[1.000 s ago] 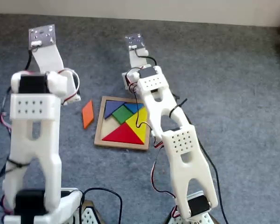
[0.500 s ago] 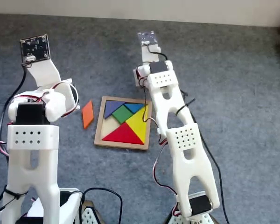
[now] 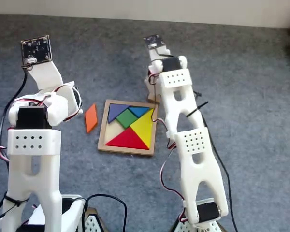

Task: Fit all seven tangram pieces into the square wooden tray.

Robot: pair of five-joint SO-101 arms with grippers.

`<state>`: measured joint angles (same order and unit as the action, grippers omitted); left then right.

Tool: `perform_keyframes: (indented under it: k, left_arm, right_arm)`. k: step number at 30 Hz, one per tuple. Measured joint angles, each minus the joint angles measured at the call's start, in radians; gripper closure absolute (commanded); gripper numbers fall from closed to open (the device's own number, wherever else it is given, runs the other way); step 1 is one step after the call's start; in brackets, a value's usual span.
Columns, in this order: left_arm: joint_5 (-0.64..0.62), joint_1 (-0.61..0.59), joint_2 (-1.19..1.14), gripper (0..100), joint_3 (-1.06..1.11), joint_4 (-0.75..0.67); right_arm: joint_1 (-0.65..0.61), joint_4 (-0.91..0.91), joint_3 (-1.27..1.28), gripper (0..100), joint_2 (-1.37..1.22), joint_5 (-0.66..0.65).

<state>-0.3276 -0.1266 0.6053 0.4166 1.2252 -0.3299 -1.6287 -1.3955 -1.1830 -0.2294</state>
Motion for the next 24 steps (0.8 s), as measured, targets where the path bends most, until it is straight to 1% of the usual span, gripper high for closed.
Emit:
perform_keyframes:
  k: [3,5,7,9,11,16,20,24]
  left_arm:
    - [0.000,0.000,0.000,96,0.000,0.000]
    - [0.000,0.000,0.000,96,0.000,0.000]
    - [0.000,0.000,0.000,96,0.000,0.000]
    - [0.000,0.000,0.000,96,0.000,0.000]
    - [0.000,0.000,0.000,96,0.000,0.000]
    - [0.000,0.000,0.000,96,0.000,0.000]
    - [0.000,0.000,0.000,96,0.000,0.000]
    - [0.000,0.000,0.000,96,0.000,0.000]
  right_arm:
    - [0.005,-0.020,-0.008,96.4,0.000,-0.017]
    - [-0.008,-0.021,-0.011,91.3,0.000,-0.020]
    - [-0.018,-0.021,-0.014,85.0,0.000,0.014]
    - [-0.038,-0.021,-0.034,81.7,-0.002,0.066]
    - [-0.061,0.002,-0.057,81.7,-0.002,0.098]
    - [-0.109,0.040,-0.060,81.7,-0.002,0.109]
    - [-0.123,0.046,-0.017,81.8,-0.002,0.109]
    - [-0.112,0.051,0.011,82.6,-0.058,0.106]
